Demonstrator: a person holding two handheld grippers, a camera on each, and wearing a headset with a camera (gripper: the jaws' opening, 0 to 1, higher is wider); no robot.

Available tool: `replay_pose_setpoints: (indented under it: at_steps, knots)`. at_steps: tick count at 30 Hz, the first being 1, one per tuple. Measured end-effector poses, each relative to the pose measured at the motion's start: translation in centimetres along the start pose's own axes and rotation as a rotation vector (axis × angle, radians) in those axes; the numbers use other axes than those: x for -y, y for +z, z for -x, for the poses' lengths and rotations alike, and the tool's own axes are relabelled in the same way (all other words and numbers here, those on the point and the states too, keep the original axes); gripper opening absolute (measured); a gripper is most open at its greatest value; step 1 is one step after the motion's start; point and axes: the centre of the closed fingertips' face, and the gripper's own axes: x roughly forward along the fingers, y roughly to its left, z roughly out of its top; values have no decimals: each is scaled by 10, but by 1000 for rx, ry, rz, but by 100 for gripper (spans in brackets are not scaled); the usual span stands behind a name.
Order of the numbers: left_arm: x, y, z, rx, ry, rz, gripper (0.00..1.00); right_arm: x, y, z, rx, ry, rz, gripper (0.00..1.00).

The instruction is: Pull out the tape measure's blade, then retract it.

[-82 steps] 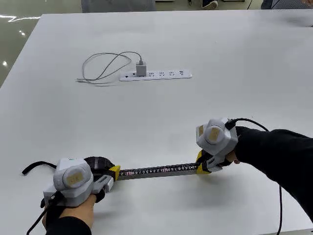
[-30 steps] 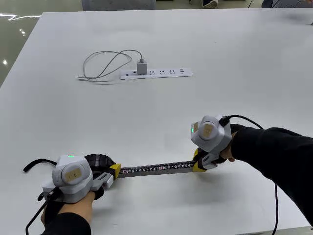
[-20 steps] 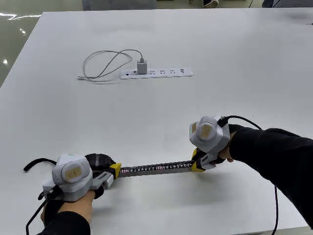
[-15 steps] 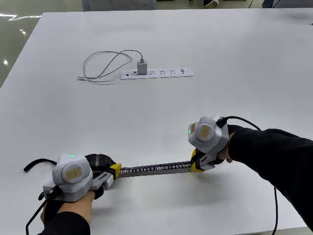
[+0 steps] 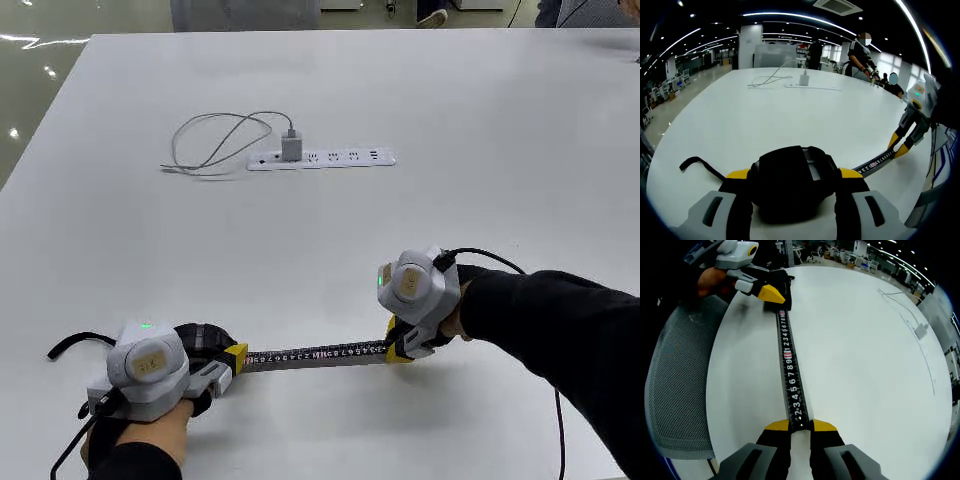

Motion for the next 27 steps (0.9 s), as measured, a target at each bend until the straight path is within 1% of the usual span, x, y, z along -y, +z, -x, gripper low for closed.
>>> replay_pose_setpoints:
  at_steps: [4, 5, 7, 13, 15, 17, 23, 25, 27]
  knots:
    - [0, 0, 0, -3, 0, 2, 63, -1, 2, -1, -7, -12, -21, 10]
    - [0, 0, 0, -5, 0, 4, 63, -1, 2, -1, -13, -17, -10, 10]
    - [0, 0, -1, -10, -2, 6, 63, -1, 3, -3, -22, -26, -12, 10]
    - [0, 0, -1, -9, -9, 9, 63, -1, 7, -3, -16, -28, -44, 10]
    - [0, -1, -1, -11, -11, 9, 63, -2, 8, -4, -20, -29, -28, 10]
    - [0, 0, -1, -8, -11, 9, 63, -2, 8, -4, -20, -28, -29, 10]
    - [0, 0, -1, -7, -11, 3, 63, -3, 10, -5, -1, -23, -30, 10]
    - [0, 0, -2, -6, -11, 4, 63, -4, 12, -5, -7, -31, -32, 10]
    - [0, 0, -2, -11, -11, 6, 63, -5, 13, -6, -17, -51, 0, 10]
